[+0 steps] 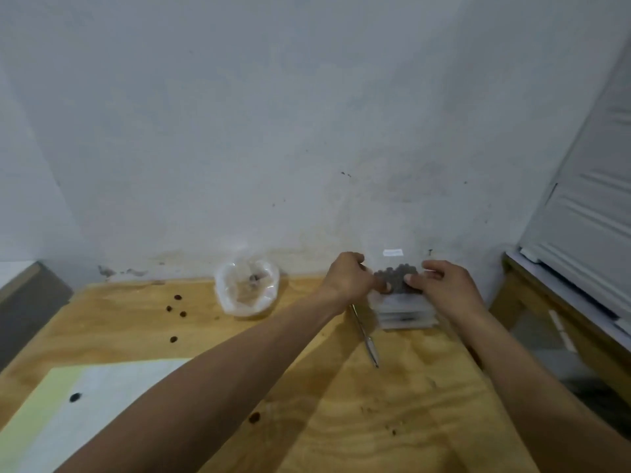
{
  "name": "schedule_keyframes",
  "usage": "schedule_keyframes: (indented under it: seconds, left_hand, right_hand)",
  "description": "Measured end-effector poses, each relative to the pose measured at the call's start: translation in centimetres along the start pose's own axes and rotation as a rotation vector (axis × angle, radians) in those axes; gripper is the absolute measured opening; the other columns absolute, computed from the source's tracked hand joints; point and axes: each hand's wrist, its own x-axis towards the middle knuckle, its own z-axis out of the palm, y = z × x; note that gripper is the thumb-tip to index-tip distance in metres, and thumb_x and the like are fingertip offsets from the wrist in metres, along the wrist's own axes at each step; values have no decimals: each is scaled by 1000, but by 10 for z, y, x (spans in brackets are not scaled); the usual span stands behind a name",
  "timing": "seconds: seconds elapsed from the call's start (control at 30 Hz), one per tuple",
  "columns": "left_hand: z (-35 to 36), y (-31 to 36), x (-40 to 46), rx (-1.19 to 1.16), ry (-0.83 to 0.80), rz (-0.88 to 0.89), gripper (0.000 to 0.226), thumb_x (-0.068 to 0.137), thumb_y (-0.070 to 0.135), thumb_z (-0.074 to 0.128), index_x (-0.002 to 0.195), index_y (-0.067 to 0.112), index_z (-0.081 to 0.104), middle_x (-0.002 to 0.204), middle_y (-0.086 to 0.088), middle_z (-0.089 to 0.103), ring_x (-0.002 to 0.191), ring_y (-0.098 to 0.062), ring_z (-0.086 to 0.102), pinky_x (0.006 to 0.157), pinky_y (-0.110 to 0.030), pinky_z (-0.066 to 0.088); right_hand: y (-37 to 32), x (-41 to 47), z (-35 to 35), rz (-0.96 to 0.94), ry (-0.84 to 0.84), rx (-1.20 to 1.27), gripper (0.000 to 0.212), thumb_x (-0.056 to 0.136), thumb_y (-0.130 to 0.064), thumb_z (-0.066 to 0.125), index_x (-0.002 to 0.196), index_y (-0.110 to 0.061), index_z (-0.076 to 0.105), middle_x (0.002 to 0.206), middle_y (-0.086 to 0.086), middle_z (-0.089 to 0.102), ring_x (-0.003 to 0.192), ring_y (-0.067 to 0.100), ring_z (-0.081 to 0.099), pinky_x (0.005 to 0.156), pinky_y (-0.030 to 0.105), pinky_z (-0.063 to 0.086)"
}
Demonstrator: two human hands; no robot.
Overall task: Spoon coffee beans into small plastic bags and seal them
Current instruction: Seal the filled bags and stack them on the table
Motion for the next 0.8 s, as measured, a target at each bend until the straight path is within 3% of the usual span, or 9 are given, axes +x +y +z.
schedule_keyframes:
  seconds: [0.13,0.27,0.37,0.43,0.5,0.57,0.63,0.73,0.8]
  left_hand:
    - [22,-5,16,98,24,-18,102,71,23,94,152,-2,38,126,-9,61,119,-26,58,94,-31,47]
    - [28,-10,25,157,56,-30,92,71,30,94,144,-4,48,141,-14,52,128,-32,53,103,-38,48]
    - [28,-12,27,103,26,-69,77,73,25,92,133,-4,54,107,-1,50,100,-20,50,85,-33,46]
    - [29,-16,29,121,29,-104,46,74,22,91,105,6,60,86,9,44,82,-13,46,75,-30,43]
    - [29,-16,27,106,38,-111,44,75,21,89,76,21,45,76,14,35,68,-7,40,69,-25,41]
    - [29,-20,28,104,31,-99,38,77,23,88,90,17,53,77,16,34,80,-12,44,65,-22,39]
    - [28,-19,24,84,19,-91,67,79,28,87,130,1,54,80,17,33,92,-12,42,60,-17,34]
    - [28,-24,26,90,51,-53,82,79,34,86,140,-4,46,89,12,42,85,-9,43,65,-21,38]
    - [28,-25,27,73,59,-64,84,81,35,85,144,-3,44,109,2,47,99,-15,48,79,-27,39]
  right_hand:
    - [18,14,-3,16,-20,-133,62,89,-35,77,142,-8,59,137,11,65,124,28,61,95,31,44]
    - [26,17,6,8,12,-201,48,94,-33,69,121,7,65,123,23,69,111,37,64,98,46,51]
    - [25,16,11,27,-2,-199,45,97,-29,62,120,10,64,123,27,67,111,39,63,99,49,50]
    - [23,13,15,24,-5,-217,43,98,-28,59,118,9,65,122,25,68,111,38,63,98,47,50]
    - [22,11,16,19,-7,-223,40,99,-29,58,118,5,66,122,22,69,109,37,63,96,45,51]
    - [21,9,15,7,-8,-227,39,100,-30,57,120,3,67,123,21,69,100,32,61,91,41,50]
    - [20,8,13,-8,-13,-238,39,100,-30,56,123,0,66,124,19,69,90,22,52,83,35,44]
    - [19,6,11,-24,-23,-231,41,101,-31,55,129,-3,64,126,17,68,92,21,52,80,31,40]
    - [18,4,9,-20,-25,-225,44,102,-33,55,136,-5,61,130,16,67,103,27,59,82,31,40]
